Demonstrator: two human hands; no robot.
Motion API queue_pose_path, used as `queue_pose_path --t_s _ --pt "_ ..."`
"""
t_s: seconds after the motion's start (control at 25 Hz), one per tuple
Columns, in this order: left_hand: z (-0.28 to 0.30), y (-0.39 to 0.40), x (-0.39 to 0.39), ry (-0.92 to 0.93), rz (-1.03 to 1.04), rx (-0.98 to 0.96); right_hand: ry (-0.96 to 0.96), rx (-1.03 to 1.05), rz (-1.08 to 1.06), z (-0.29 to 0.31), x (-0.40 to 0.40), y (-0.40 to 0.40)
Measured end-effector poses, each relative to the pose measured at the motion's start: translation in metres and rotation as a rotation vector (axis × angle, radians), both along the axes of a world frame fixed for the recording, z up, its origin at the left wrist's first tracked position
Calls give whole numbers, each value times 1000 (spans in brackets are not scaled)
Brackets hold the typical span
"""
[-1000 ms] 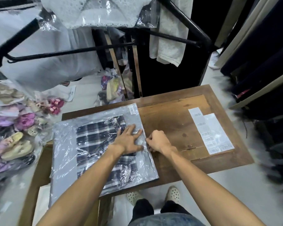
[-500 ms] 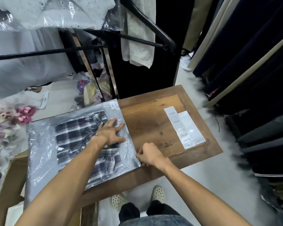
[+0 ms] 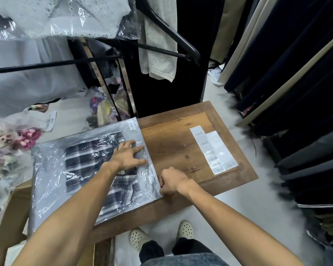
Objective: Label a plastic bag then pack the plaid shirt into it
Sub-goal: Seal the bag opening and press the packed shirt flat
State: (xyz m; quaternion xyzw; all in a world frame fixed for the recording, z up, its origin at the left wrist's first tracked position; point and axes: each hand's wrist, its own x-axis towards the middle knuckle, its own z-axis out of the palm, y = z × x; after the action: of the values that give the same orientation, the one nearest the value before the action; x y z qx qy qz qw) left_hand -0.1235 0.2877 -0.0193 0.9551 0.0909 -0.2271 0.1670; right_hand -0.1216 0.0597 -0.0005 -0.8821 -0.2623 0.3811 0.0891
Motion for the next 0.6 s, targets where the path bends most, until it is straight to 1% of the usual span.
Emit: queue_pose_path --t_s 0.08,0.12,0.2,0.24,0.28,0.4,0.48,0.6 --pt "1 8 -7 -145 165 -178 -106 60 62 2 0 15" --pt "1 13 -10 -194 203 -179 -125 140 61 2 -3 23" --pt "2 23 -17 -181 163 25 -137 314 59 0 -13 41" --pt "2 26 -20 -136 135 106 -139 376 87 -3 -21 52" --pt "1 28 -23 -84 120 146 -147 409 135 -6 -31 62" --pt "2 27 -25 40 84 174 -235 351 224 -17 -56 85" --pt "5 27 -25 73 53 225 -351 298 228 -23 -63 86" --pt "10 30 -30 100 25 263 -459 313 253 -29 -60 72"
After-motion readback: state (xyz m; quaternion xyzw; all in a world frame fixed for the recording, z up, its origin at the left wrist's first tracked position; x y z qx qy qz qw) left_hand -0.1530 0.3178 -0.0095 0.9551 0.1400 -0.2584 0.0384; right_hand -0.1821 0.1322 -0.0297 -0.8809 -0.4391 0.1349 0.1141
